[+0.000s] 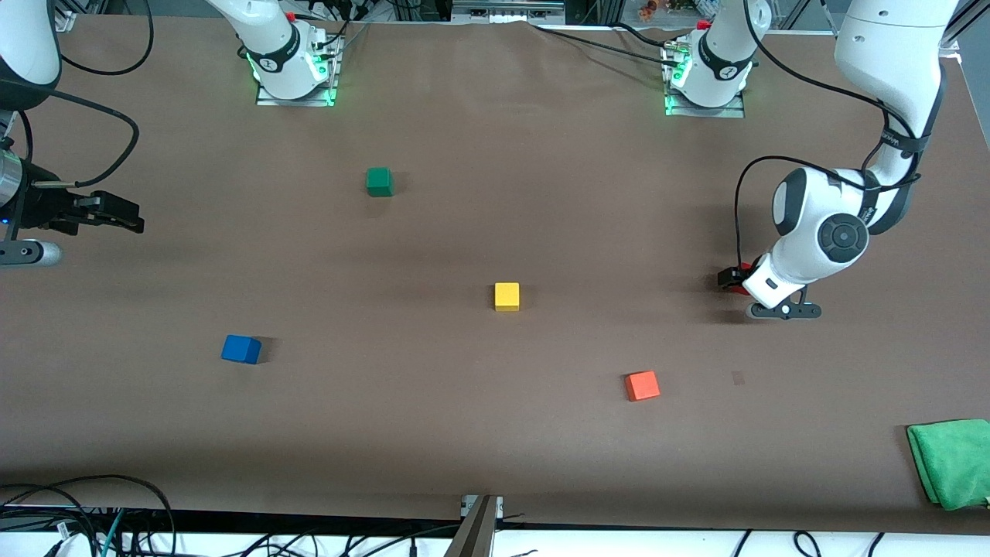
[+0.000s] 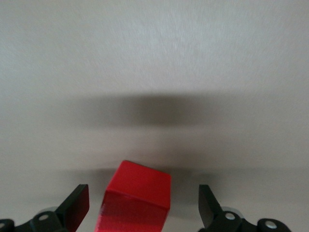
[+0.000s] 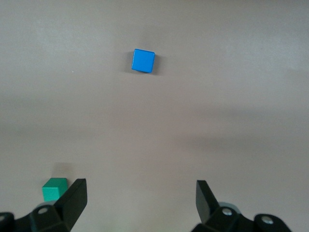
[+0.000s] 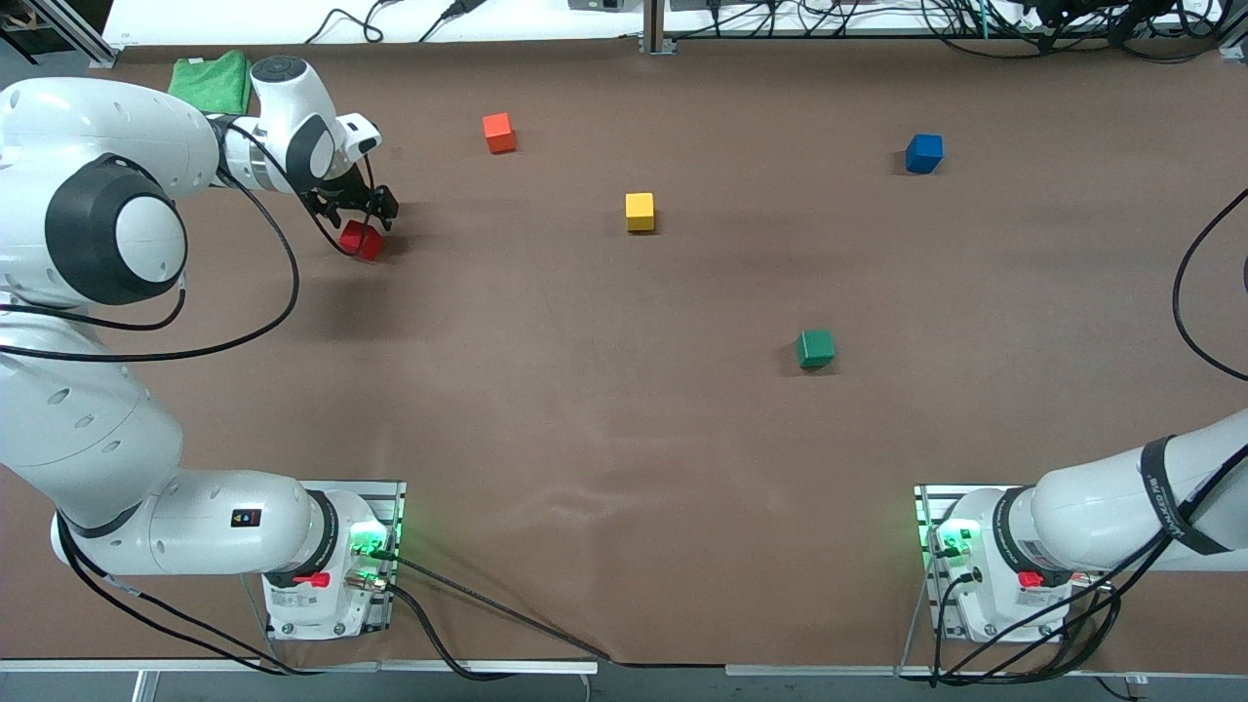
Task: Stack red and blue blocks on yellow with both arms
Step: 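Close the left gripper on the red cube and lift it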
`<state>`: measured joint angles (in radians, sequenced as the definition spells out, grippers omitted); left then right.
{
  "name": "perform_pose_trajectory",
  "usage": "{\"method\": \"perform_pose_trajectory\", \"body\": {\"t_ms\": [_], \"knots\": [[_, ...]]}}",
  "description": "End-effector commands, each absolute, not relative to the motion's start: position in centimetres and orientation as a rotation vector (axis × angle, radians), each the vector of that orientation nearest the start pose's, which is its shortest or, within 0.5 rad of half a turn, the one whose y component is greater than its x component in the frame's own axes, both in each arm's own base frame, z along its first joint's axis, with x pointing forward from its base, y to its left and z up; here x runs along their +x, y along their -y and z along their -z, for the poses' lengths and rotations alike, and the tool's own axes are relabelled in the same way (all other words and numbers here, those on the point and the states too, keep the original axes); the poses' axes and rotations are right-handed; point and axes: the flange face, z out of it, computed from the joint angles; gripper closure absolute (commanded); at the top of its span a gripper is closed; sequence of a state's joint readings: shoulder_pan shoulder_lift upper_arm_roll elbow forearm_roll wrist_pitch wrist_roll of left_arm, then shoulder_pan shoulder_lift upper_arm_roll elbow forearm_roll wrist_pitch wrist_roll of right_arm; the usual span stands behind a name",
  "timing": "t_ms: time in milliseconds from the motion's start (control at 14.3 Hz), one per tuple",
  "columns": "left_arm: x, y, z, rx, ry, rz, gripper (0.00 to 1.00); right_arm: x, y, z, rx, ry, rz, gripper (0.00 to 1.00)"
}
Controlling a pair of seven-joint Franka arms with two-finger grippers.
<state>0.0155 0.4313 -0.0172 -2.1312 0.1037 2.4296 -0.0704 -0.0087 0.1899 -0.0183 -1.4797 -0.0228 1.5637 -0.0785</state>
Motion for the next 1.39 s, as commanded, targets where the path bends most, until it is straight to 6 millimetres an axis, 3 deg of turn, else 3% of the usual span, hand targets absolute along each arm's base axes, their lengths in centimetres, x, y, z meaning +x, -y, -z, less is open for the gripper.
{"method": "perform_pose_trajectory", "body": {"t_ms": [0,558,627,767,1115,1324], "knots": [[55.1,0.2,-18.6,-3.055,-0.058,-0.237,0.00,60.5,1.9,-55.8,-3.158,0.094,-0.172,0.00],[55.2,-0.6,-20.0,-3.050,-0.074,-0.279,0.00,60.5,2.0,-55.8,-3.158,0.092,-0.174,0.00],[55.3,-0.7,-20.1,-3.050,-0.072,-0.274,0.14,60.5,2.0,-55.8,-3.158,0.092,-0.174,0.00],[55.5,-0.7,-20.4,-3.050,-0.062,-0.264,0.58,60.5,2.1,-55.8,-3.158,0.089,-0.172,0.00],[56.0,-0.6,-21.0,-3.051,-0.022,-0.244,1.00,60.5,2.0,-55.8,-3.158,0.092,-0.174,0.00],[56.7,0.6,-22.7,-3.050,0.084,-0.188,1.00,60.5,2.0,-55.8,-3.158,0.092,-0.174,0.00]]}}
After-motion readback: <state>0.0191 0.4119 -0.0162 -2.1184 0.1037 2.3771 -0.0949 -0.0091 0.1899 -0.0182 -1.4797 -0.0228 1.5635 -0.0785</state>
